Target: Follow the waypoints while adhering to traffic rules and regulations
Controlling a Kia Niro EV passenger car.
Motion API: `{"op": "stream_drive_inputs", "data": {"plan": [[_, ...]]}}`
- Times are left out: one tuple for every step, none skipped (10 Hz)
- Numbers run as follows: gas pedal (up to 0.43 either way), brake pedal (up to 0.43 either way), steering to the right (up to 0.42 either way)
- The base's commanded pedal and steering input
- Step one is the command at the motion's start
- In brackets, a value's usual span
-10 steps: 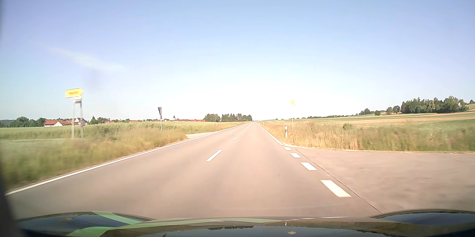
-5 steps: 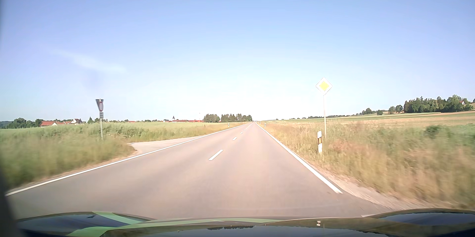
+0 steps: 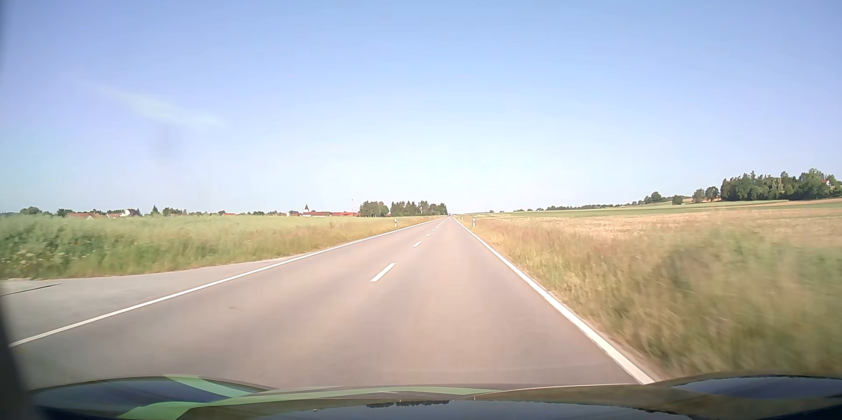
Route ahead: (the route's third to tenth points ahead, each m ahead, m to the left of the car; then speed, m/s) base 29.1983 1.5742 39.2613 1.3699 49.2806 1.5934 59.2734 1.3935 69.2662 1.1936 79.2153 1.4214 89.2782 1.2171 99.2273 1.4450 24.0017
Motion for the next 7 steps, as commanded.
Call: {"op": "stream_drive_inputs", "data": {"plan": [[0.28, 0.0, -0.001], [0.28, 0.0, -0.001], [0.28, 0.0, -0.002], [0.28, 0.0, -0.002], [0.28, 0.0, -0.001], [0.287, 0.0, -0.002], [0.287, 0.0, -0.002]]}}
